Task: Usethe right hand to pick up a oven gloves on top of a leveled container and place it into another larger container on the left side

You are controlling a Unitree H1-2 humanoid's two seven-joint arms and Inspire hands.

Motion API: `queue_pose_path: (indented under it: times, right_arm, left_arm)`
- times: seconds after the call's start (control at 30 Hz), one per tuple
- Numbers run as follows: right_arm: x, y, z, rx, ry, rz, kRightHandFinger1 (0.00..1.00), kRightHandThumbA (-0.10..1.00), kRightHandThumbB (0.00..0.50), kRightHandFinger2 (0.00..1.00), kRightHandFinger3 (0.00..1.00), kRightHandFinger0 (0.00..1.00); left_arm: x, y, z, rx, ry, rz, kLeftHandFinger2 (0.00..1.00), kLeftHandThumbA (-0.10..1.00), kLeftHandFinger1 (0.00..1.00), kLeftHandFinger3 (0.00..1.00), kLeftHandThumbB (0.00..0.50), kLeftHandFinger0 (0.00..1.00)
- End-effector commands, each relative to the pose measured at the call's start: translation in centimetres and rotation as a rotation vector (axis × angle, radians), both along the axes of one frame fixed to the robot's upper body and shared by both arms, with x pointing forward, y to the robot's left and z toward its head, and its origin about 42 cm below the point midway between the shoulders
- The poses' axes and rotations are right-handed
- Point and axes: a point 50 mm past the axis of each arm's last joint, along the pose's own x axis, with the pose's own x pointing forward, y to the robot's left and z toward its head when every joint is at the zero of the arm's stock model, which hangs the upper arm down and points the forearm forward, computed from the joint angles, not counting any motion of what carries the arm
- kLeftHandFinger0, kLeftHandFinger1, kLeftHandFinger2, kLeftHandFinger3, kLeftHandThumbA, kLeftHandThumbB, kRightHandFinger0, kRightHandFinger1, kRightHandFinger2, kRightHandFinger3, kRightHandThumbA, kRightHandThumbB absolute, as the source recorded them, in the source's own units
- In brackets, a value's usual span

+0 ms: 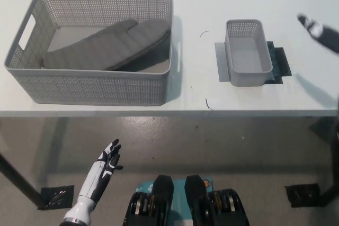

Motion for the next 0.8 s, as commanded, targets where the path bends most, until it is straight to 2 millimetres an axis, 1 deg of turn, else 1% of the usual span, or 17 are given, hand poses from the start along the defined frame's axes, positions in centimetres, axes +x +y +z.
queue_pose_path:
  times: [0.0, 0.03, 0.07, 0.13, 0.2, 0.23, 0.3, 0.33, 0.37, 0.4, 0.47, 0.5, 0.53, 0.57, 0.63, 0.67, 0.77]
  right_arm:
    - [-21.1, 3.7, 7.7, -0.160, -0.740, 0.489, 1.00, 1.00, 0.354, 1.00, 1.00, 1.00]
    - [-21.0, 3.7, 6.9, -0.148, -0.685, 0.494, 1.00, 1.00, 0.354, 1.00, 1.00, 1.00]
    - [-20.7, 3.9, 5.6, -0.157, -0.641, 0.465, 1.00, 1.00, 0.328, 1.00, 1.00, 1.00]
    - [-19.1, 4.0, 2.0, -0.112, -0.492, 0.466, 1.00, 1.00, 0.341, 1.00, 1.00, 1.00]
    - [-17.9, 3.7, -1.0, -0.063, -0.383, 0.472, 1.00, 1.00, 0.281, 1.00, 1.00, 1.00]
    - [-17.3, 3.5, -2.9, -0.024, -0.303, 0.472, 1.00, 1.00, 0.268, 1.00, 1.00, 1.00]
    - [-16.4, 3.2, -5.8, -0.046, -0.189, 0.444, 1.00, 1.00, 0.277, 1.00, 1.00, 1.00]
    - [-16.2, 3.2, -6.7, -0.049, -0.159, 0.434, 1.00, 1.00, 0.277, 1.00, 1.00, 1.00]
    - [-15.9, 3.2, -8.1, -0.058, -0.119, 0.421, 1.00, 1.00, 0.264, 1.00, 1.00, 1.00]
    - [-15.6, 3.0, -9.3, -0.080, -0.096, 0.404, 1.00, 1.00, 0.215, 1.00, 1.00, 1.00]
    - [-14.8, 2.5, -11.8, -0.083, -0.021, 0.366, 1.00, 1.00, 0.186, 1.00, 1.00, 1.00]
    - [-14.7, 2.4, -12.3, -0.078, -0.007, 0.365, 1.00, 1.00, 0.185, 1.00, 1.00, 1.00]
    - [-14.1, 2.6, -13.4, -0.071, 0.041, 0.363, 1.00, 1.00, 0.214, 1.00, 1.00, 1.00]
    - [-14.0, 2.7, -14.4, -0.065, 0.077, 0.366, 1.00, 1.00, 0.223, 1.00, 1.00, 1.00]
    - [-13.6, 3.0, -15.5, -0.058, 0.122, 0.381, 1.00, 1.00, 0.219, 1.00, 1.00, 1.00]
    - [-13.4, 3.0, -16.8, -0.036, 0.163, 0.389, 1.00, 1.00, 0.220, 1.00, 1.00, 1.00]
    - [-12.9, 2.9, -18.2, -0.064, 0.204, 0.383, 1.00, 1.00, 0.195, 1.00, 1.00, 1.00]
  left_arm:
    - [0.7, -0.2, 1.2, 0.015, -0.063, -0.064, 1.00, 1.00, 1.00, 1.00, 0.500, 0.76]
    - [0.7, -0.2, 1.2, 0.016, -0.062, -0.066, 1.00, 1.00, 1.00, 1.00, 0.500, 0.76]
    - [0.7, -0.2, 1.2, 0.017, -0.062, -0.066, 1.00, 1.00, 0.99, 1.00, 0.500, 0.75]
    - [0.8, -0.2, 1.1, 0.005, -0.057, -0.065, 1.00, 1.00, 0.99, 1.00, 0.500, 0.76]
    - [0.8, -0.2, 1.2, 0.008, -0.059, -0.068, 1.00, 1.00, 0.98, 1.00, 0.500, 0.75]
    - [0.9, -0.3, 1.2, 0.005, -0.059, -0.066, 1.00, 1.00, 0.97, 1.00, 0.500, 0.75]
    - [0.9, -0.3, 1.2, 0.003, -0.060, -0.064, 1.00, 1.00, 0.97, 1.00, 0.500, 0.75]
    - [0.9, -0.3, 1.2, 0.001, -0.059, -0.065, 1.00, 1.00, 0.97, 1.00, 0.500, 0.75]
    - [1.0, -0.2, 1.3, 0.003, -0.059, -0.065, 1.00, 1.00, 0.97, 1.00, 0.500, 0.75]
    - [1.0, -0.2, 1.3, 0.005, -0.059, -0.066, 1.00, 1.00, 0.97, 1.00, 0.500, 0.75]
    - [1.1, -0.4, 1.3, -0.005, -0.059, -0.067, 1.00, 1.00, 0.97, 1.00, 0.500, 0.76]
    - [1.1, -0.4, 1.3, -0.005, -0.060, -0.067, 1.00, 1.00, 0.97, 1.00, 0.500, 0.76]
    - [1.2, -0.2, 1.5, -0.003, -0.070, -0.057, 1.00, 1.00, 0.97, 1.00, 0.500, 0.76]
    - [1.2, -0.2, 1.6, 0.001, -0.072, -0.056, 1.00, 1.00, 0.97, 1.00, 0.500, 0.76]
    - [1.2, 0.1, 1.7, 0.015, -0.080, -0.049, 1.00, 1.00, 0.96, 1.00, 0.500, 0.75]
    - [1.3, 0.0, 1.7, 0.014, -0.080, -0.053, 1.00, 1.00, 0.96, 1.00, 0.500, 0.75]
    - [1.4, -0.2, 1.8, 0.008, -0.079, -0.061, 1.00, 1.00, 0.96, 1.00, 0.500, 0.74]
